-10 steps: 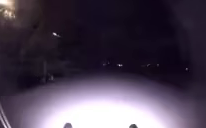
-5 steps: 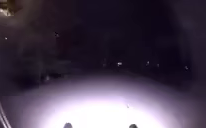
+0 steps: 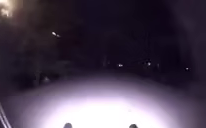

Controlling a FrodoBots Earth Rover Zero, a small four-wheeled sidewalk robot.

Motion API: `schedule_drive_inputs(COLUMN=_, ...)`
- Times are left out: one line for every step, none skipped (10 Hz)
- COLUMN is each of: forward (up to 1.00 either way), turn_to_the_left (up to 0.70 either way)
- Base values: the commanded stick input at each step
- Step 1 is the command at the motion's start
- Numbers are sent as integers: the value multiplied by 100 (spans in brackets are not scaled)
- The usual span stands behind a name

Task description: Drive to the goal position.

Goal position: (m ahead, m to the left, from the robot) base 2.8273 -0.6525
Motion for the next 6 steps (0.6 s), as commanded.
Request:
schedule_drive_inputs(forward=50, turn_to_the_left=0)
schedule_drive_inputs(forward=50, turn_to_the_left=0)
schedule_drive_inputs(forward=50, turn_to_the_left=0)
schedule_drive_inputs(forward=50, turn_to_the_left=0)
schedule_drive_inputs(forward=50, turn_to_the_left=0)
schedule_drive_inputs(forward=50, turn_to_the_left=0)
